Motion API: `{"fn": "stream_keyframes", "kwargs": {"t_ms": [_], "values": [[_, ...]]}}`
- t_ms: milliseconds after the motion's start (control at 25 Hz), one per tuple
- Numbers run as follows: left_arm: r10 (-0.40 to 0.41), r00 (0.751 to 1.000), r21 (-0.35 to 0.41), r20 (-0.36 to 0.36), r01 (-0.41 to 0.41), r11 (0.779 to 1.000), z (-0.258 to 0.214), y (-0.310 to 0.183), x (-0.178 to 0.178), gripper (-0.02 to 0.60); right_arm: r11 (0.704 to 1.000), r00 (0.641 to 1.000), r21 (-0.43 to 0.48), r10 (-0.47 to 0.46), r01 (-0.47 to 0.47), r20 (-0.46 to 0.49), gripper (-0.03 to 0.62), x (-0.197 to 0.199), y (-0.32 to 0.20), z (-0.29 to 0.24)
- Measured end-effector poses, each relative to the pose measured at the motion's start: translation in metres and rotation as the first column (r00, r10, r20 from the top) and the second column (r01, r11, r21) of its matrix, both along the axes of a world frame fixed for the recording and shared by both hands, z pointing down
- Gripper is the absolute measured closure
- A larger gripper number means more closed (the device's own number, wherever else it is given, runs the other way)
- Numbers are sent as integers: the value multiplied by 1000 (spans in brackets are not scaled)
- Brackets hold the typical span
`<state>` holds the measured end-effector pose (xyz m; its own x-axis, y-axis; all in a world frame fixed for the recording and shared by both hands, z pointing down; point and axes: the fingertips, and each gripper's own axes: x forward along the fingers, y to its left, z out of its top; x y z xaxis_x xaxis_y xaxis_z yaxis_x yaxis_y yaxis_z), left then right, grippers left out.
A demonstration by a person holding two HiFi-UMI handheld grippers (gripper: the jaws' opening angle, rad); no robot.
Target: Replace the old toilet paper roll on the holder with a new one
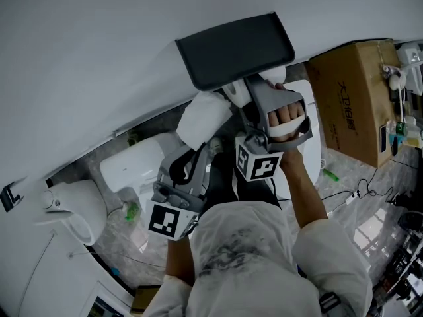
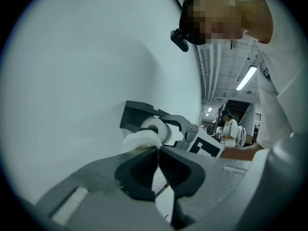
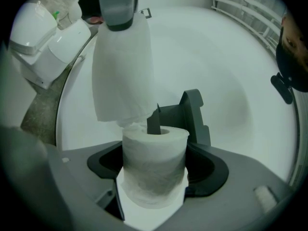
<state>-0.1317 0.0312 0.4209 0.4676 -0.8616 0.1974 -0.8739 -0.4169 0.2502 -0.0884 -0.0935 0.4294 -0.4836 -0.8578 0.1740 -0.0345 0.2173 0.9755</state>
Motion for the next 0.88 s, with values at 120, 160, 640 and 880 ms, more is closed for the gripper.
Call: {"fn": "stream_keyframes", "kwargs": {"t_ms": [120, 160, 640, 880], "values": [[-3, 1000, -1, 1, 3, 1000, -1, 0, -2, 565, 1000, 1000, 2, -9, 9, 8, 212, -3, 2, 0], [-3, 1000, -1, 0, 3, 1000, -1, 2, -4, 566, 1000, 1000, 3, -10, 10, 10, 212, -6, 4, 0], [-13, 1000, 4, 4, 13, 1000, -3, 6, -12, 565, 997, 996, -21, -74, 75, 46, 188, -17, 25, 0], [-13, 1000, 18, 4, 13, 1000, -8, 9, -15, 566, 993, 994, -63, -92, 96, 50, 153, -15, 37, 2]]}}
